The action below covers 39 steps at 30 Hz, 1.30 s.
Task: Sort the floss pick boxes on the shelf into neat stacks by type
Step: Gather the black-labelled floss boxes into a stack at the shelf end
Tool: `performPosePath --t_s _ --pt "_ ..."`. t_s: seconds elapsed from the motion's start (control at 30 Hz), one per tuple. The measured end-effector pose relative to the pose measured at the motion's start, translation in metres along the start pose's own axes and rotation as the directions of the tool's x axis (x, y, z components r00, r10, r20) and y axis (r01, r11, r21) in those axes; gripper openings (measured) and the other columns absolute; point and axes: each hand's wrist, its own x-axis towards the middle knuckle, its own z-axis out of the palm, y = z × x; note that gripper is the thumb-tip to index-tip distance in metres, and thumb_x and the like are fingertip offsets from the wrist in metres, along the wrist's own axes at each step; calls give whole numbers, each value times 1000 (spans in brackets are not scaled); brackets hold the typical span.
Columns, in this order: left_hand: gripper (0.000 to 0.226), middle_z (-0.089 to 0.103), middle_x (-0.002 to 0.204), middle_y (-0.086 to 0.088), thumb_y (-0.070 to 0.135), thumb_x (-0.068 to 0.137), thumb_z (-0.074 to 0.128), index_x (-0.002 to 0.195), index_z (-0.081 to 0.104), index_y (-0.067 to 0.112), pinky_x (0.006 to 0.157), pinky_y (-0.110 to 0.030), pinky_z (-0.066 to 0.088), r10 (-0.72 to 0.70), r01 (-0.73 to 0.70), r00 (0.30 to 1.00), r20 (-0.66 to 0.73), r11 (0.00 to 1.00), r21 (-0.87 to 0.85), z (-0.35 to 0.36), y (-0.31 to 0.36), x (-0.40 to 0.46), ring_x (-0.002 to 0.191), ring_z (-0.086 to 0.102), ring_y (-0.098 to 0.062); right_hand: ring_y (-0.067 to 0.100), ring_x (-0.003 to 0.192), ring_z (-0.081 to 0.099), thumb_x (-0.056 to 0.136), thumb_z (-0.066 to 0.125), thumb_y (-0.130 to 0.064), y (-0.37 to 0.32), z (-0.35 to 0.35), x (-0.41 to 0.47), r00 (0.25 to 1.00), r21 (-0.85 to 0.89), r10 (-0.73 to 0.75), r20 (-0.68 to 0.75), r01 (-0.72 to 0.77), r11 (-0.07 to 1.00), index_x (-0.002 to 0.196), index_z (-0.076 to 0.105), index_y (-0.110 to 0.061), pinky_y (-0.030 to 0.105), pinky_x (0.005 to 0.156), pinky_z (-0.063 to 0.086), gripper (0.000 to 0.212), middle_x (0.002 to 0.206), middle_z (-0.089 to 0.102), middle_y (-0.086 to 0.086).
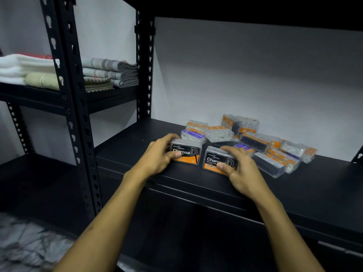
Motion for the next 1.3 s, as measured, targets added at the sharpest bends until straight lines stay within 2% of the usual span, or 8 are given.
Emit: performPosePath --t_s 0.23,0.43,0.53,0.6,0.73,0.9,1.13,1.3 --pt "41 71 111 13 14 91 71 126 58 30 86 -3 42 -16 15 1000 22 1000 27 -30 -11 -11 102 62 14 11 114 52 88 74 -18 -22 25 14 996 10 -71 62 70 997 136 57 -21 24 98 38 51 121 53 -8" --pt "57 67 125 5 11 89 73 140 50 19 109 -32 45 -126 123 991 -49 991 -56 -67 -32 -18 119 62 -8 11 118 54 81 81 -21 -49 58 38 984 27 -130 118 128 991 133 61 -18 23 104 38 55 130 61 -1" --pt "31 68 98 20 12 90 71 115 53 16 102 -33 50 -145 141 985 -94 989 -42 -77 -40 -19 103 65 -1 16 116 61 78 84 -24 -55 69 51 984 83 -104 143 93 992 129 63 -22 37 108 45 55 125 67 0" --pt "27 71 101 15 12 89 72 109 54 18 101 -36 51 -144 139 982 -119 989 -47 -81 -46 -18 102 67 -3 15 112 64 76 85 -24 -56 75 56 981 143 -101 164 77 987 127 65 -22 38 106 47 54 122 69 -1" --pt "32 70 116 6 14 88 73 116 59 22 105 -31 47 -134 131 971 -198 991 -29 -81 -55 -15 114 63 -9 8 97 68 75 86 -15 -60 81 57 983 304 -92 158 40 952 117 68 -21 21 92 53 46 112 71 0" --pt "45 68 123 6 23 91 71 133 57 28 108 -38 45 -109 129 959 -260 990 59 -75 -60 -15 122 59 -14 16 101 70 74 86 -14 -58 85 55 986 397 -70 151 5 918 116 68 -20 32 94 56 47 108 73 0" --pt "43 69 116 10 28 91 68 130 53 40 105 -45 47 -114 134 950 -292 990 50 -72 -60 -19 123 57 -18 21 93 72 74 87 -20 -54 87 56 986 388 -19 167 -48 921 110 62 -14 45 88 59 45 100 74 2" --pt "42 72 114 7 23 92 69 130 58 34 102 -44 51 -89 109 944 -318 993 44 -71 -59 -23 114 63 -14 19 89 73 73 86 -13 -53 85 55 982 450 -31 184 -56 891 102 64 -13 39 83 61 36 95 76 2"
